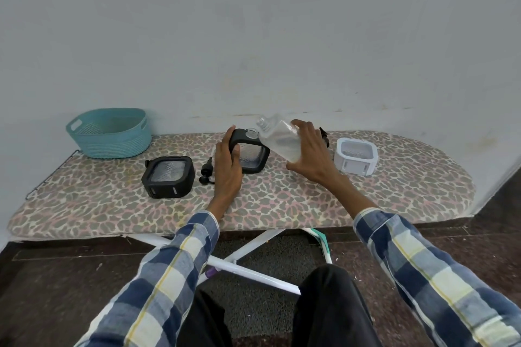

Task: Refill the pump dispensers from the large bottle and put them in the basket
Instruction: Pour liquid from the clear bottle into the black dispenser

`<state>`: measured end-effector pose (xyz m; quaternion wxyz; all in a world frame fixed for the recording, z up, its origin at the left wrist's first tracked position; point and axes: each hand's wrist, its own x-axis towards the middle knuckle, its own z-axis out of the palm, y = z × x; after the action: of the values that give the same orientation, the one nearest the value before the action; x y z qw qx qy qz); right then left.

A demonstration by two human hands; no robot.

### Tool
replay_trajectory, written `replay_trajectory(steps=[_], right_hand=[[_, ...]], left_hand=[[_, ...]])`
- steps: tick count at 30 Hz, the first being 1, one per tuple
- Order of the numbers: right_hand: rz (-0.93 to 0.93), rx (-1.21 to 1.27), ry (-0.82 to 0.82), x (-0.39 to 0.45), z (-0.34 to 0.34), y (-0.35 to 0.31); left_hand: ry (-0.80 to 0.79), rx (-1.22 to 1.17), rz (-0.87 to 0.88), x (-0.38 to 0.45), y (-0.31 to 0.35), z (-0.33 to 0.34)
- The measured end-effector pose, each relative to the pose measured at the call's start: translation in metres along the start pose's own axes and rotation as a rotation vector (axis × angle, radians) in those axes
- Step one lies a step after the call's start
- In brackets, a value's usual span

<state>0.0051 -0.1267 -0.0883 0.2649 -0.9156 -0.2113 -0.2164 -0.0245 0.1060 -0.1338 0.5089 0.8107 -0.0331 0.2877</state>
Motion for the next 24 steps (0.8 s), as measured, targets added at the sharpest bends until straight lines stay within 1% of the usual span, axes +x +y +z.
replay_trajectory(steps=[3, 10, 14, 18, 24], right_hand=[[-0.027, -0.068, -0.035, 0.004, -0.009, 0.003], [-0.014, -0.205, -0.092, 0.006, -0.021, 0.014], [-0.004, -0.238, -0.105, 0.006, -0.024, 0.017], [-0.011, -0.257, -0.104, 0.005, -0.026, 0.019], [-0.019, -0.275, -0.094, 0.005, -0.029, 0.02]], left_hand=[[0.02, -0.016, 0.005, 0.002, -0.006, 0.002], [0.025, -0.052, 0.008, 0.001, -0.004, 0.001], [0.019, -0.05, 0.03, 0.003, -0.01, 0.003], [0.035, -0.094, -0.018, 0.004, -0.009, 0.002], [0.025, -0.074, 0.047, 0.0, -0.002, -0.001]])
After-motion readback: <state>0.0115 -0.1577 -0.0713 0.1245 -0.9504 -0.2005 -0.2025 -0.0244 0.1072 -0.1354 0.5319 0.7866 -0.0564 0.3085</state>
